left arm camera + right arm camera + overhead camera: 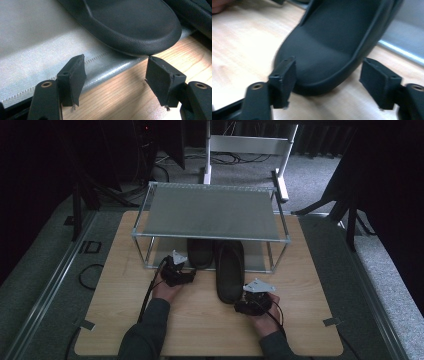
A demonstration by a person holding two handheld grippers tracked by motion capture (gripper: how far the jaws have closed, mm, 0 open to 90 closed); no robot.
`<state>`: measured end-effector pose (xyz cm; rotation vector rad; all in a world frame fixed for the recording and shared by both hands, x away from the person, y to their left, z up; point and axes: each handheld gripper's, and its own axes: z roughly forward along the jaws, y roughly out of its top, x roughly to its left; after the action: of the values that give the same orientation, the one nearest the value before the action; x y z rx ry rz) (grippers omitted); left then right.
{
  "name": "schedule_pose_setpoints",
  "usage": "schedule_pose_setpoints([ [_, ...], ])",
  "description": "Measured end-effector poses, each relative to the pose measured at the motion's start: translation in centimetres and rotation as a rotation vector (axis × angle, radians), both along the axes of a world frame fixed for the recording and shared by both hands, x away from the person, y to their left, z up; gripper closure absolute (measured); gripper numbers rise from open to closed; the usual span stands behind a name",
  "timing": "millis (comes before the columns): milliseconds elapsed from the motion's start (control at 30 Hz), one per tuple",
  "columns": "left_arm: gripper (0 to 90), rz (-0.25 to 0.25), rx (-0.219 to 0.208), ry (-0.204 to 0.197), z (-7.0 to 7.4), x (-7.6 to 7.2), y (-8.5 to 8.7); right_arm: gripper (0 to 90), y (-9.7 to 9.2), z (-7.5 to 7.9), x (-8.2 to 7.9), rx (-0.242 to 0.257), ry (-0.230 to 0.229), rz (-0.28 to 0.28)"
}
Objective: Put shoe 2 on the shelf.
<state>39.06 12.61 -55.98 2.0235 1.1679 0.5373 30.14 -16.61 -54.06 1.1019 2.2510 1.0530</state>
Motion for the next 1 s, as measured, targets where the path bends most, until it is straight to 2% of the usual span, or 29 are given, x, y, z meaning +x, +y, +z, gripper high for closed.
schedule_pose_setpoints([
  [67,32.8,0.000,-0.001,0.000,0.0,0.0,0.0,30.1,0.0,0.0,0.2,-0.006,-0.005,-0.009],
  [167,32.8,0.000,-0.001,0.000,0.0,0.0,0.0,30.7,-0.3,0.2,0.8,0.024,0.005,-0.029],
  [233,32.9,0.000,-0.001,0.000,0.0,0.0,0.0,30.0,-0.2,0.4,0.5,0.033,0.002,-0.011],
  [367,32.9,0.000,0.000,0.000,0.0,0.0,0.0,22.8,0.6,0.5,-0.8,0.009,-0.009,0.036],
  [467,32.8,0.000,-0.001,0.000,0.0,0.0,0.0,21.1,0.9,0.3,-1.2,-0.006,0.001,0.050],
  [533,32.9,-0.001,-0.002,0.001,0.0,0.0,0.0,21.4,1.1,-0.3,-1.4,-0.044,0.013,0.058],
  [700,32.9,0.000,-0.003,0.000,0.0,0.0,0.0,22.8,0.9,0.0,-1.0,-0.009,0.013,0.051],
  [833,32.9,0.000,-0.001,0.000,0.0,0.0,0.0,25.0,0.8,0.0,-0.6,-0.018,0.016,0.043],
  [1000,32.9,-0.001,-0.002,0.002,0.0,0.0,0.0,26.6,0.7,0.0,0.8,-0.014,0.022,0.031],
])
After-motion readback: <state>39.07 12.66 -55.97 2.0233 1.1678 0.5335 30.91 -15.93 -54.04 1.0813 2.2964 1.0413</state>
